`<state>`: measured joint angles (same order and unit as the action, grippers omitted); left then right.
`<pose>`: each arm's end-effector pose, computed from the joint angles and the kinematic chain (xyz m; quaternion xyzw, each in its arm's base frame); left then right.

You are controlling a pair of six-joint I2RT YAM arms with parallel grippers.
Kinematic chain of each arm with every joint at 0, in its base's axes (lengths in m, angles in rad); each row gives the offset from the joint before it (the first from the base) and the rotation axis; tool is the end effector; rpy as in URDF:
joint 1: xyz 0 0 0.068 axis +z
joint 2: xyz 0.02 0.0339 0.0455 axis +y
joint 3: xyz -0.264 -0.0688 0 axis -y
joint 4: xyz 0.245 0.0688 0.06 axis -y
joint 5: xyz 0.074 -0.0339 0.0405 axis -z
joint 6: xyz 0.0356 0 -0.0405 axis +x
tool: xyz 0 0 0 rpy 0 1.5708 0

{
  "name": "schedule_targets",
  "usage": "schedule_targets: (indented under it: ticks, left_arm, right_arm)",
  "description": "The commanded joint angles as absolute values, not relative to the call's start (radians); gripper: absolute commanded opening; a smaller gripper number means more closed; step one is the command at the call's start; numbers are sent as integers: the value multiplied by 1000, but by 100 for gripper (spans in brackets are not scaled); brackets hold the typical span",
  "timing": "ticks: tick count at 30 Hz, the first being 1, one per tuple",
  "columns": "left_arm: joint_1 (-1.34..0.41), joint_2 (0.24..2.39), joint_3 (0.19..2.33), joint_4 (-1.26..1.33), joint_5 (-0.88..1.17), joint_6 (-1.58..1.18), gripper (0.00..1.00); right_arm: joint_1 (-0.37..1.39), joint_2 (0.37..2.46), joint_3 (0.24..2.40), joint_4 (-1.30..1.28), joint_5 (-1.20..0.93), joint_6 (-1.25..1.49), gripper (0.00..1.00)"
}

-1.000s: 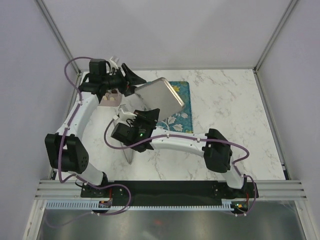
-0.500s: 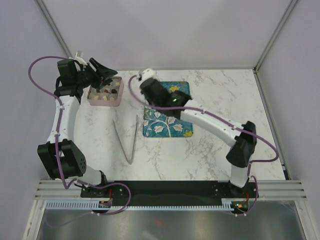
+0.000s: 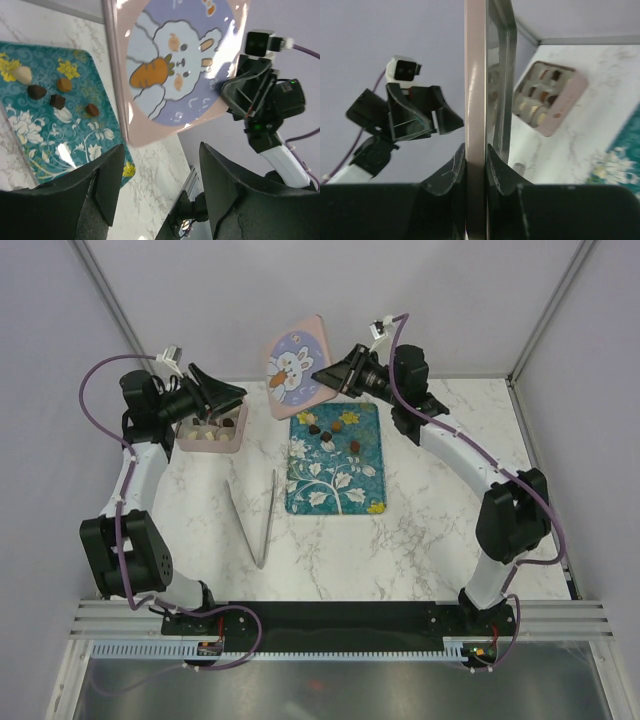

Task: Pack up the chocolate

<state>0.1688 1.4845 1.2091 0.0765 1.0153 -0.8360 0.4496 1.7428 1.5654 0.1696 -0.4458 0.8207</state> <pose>0.3405 0.0273 0.3493 -0.0558 0.7409 -0.5367 0.3998 0.3743 0.1977 0.3886 -0.0253 0.7091 0.5339 0.4599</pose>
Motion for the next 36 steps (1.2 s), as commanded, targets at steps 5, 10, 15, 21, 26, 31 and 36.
schedule_targets:
  ticks: [5,10,15,21,26,31,36]
  left_arm:
    - [176,1588,1245,413,1144,-1020,69]
    - [175,1626,1256,353,1154,-942,73]
    - [169,1634,1258,366,1150,-939,74]
    - [167,1670,1201,674,1183,-1167,61]
    - [166,1713,1215,684,1198,-1200,33]
    - [170,1744,1250,622,1198,-1161,16]
    - [172,1772,1322,480,1193,-1065,2]
  right_arm:
    - [457,1841,1543,684,-706,1158,0]
    - [456,1894,1545,791,-724,1230,0]
    - [457,1937,1546,851,-745,1282,0]
    - [457,2003,1546,909,-752,1344,3]
    - [459,2051,1572,910,-758,1355,6]
    - [459,2098,1577,859,-773,1333,23]
    - [454,2085,1546,761,-792,1252,35]
